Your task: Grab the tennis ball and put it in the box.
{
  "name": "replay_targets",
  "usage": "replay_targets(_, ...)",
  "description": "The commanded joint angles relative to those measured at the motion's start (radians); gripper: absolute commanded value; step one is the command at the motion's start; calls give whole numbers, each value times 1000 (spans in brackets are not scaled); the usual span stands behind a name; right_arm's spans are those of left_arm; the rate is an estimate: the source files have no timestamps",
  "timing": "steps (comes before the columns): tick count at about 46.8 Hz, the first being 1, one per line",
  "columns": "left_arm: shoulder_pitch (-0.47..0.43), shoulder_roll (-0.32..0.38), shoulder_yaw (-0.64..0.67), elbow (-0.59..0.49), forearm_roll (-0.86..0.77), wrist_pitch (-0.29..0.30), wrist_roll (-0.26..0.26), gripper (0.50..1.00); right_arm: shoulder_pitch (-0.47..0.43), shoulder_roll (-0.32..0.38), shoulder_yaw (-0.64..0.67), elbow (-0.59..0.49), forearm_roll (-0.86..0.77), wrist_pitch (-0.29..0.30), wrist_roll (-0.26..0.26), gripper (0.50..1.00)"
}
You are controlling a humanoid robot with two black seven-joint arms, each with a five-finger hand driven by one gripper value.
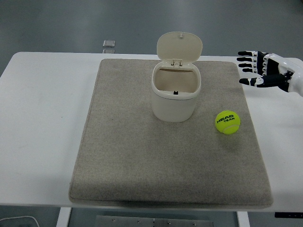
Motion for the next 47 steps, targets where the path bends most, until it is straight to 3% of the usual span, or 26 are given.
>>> replay_targets(1,0,0,1,1,0,1,1,992,1,-24,-1,18,-68,16,17,907)
replay_targets(10,0,0,1,1,0,-1,1,992,-2,-46,-3,60,-171,67,51,907)
replay_targets(23,0,0,-1,1,0,-1,1,992,-6,-96,-61,172,-304,75,111,907)
replay_targets(33,0,0,-1,1,0,1,0,992,-28,-110,-95,225,-426,39,162,907)
replay_targets(47,0,0,-1,1,0,1,1,992,-42,-101,-132,227,-542,-45,169,907)
